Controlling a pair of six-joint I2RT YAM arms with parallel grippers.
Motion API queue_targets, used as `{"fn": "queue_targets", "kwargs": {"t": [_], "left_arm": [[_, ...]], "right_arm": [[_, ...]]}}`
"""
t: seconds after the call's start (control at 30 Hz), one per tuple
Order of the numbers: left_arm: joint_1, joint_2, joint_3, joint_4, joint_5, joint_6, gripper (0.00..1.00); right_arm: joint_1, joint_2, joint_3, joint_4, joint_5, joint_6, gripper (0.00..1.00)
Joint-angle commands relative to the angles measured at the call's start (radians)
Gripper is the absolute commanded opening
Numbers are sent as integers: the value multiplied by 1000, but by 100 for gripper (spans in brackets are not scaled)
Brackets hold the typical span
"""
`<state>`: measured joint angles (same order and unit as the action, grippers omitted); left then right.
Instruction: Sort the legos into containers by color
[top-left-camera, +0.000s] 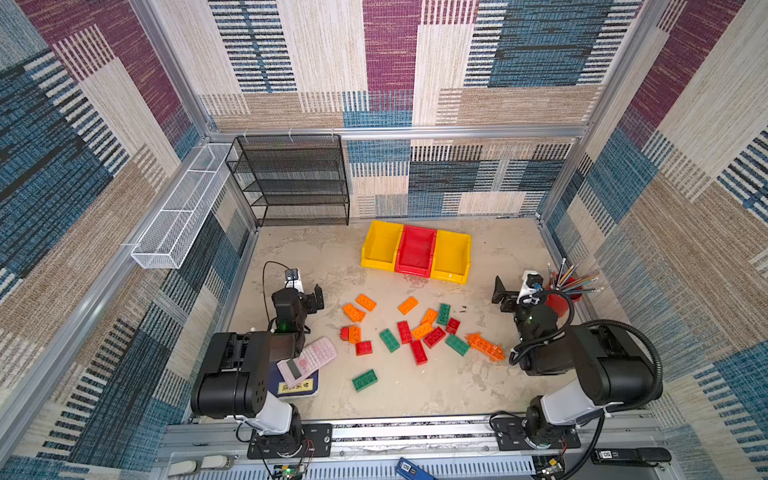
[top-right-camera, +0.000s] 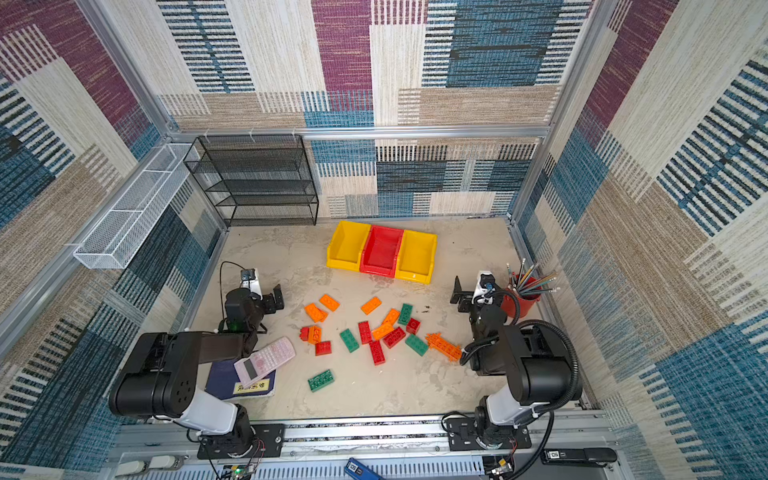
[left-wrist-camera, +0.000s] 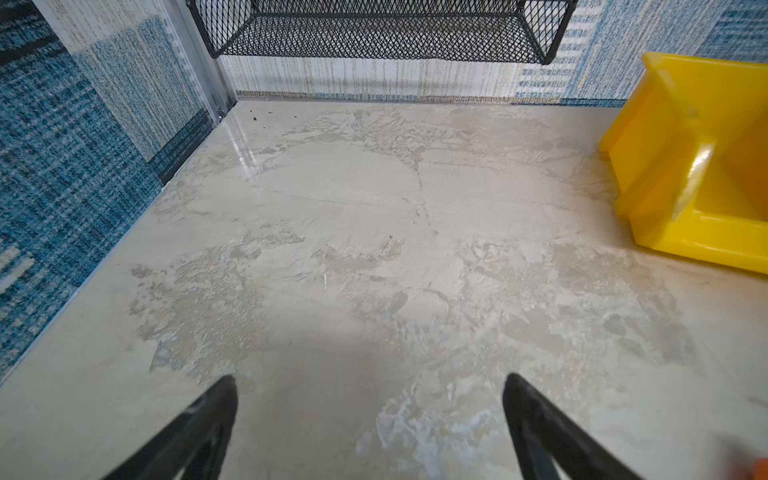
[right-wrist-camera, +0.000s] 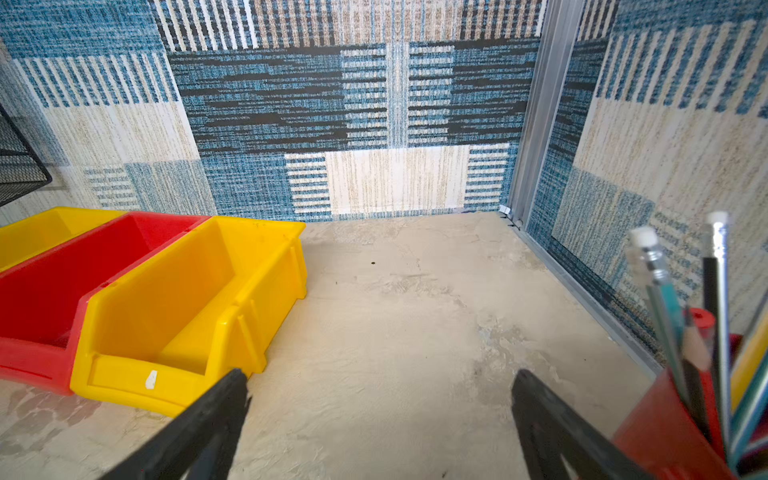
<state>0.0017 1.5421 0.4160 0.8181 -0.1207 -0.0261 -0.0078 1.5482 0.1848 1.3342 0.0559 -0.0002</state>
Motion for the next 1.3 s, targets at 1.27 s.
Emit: {"fn": "queue_targets", "kwargs": {"t": [1.27], "left_arm": [[13,1,21,-12,41,22,99]], "right_arm": [[1,-2,1,35,7,4,100]]}}
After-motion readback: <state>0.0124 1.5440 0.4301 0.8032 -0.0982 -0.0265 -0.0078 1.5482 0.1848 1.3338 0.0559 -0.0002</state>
